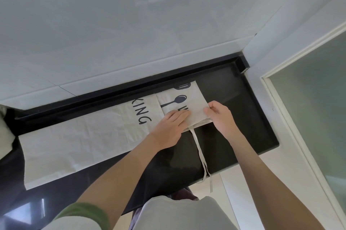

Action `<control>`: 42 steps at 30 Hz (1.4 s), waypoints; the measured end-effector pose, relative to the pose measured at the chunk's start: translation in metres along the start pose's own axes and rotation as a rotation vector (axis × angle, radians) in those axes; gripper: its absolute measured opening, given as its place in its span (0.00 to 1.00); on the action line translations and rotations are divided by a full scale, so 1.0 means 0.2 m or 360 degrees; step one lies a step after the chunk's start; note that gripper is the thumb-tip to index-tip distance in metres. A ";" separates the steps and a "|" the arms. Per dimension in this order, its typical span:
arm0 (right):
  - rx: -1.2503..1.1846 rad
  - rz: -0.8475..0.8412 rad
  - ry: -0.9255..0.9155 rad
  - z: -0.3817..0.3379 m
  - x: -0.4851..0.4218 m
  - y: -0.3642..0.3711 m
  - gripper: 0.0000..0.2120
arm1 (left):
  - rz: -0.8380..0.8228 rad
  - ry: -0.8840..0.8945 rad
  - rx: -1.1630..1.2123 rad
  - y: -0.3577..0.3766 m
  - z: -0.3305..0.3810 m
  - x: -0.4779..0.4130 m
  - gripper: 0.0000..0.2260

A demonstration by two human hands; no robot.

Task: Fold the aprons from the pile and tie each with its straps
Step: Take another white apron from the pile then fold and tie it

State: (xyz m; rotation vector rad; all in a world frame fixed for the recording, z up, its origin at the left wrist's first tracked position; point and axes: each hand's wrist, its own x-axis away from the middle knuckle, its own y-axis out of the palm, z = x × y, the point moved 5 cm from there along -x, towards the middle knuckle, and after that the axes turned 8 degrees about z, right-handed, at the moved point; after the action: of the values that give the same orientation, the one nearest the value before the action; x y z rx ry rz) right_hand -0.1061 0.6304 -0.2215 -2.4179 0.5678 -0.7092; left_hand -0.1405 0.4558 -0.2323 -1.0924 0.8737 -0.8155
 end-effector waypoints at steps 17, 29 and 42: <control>0.0808 0.0226 -0.0759 -0.07 0.04 0.10 0.31 | -0.0384 -0.0363 -0.0053 0.18 -0.09 -0.02 0.27; 0.1420 0.0059 -0.0854 0.07 -0.07 0.31 0.28 | -0.0202 -0.1115 -0.0112 0.03 -0.37 0.31 0.28; 0.1202 -0.0237 -0.1302 -0.49 0.31 1.06 0.27 | -0.0059 -0.1369 0.0230 -0.14 -0.54 0.65 0.24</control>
State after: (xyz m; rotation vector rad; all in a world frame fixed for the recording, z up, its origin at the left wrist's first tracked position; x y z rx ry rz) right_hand -0.1661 0.3999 -0.2578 -1.7949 -0.1982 0.0705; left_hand -0.1852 0.2913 -0.2525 -1.1800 0.0688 -0.3556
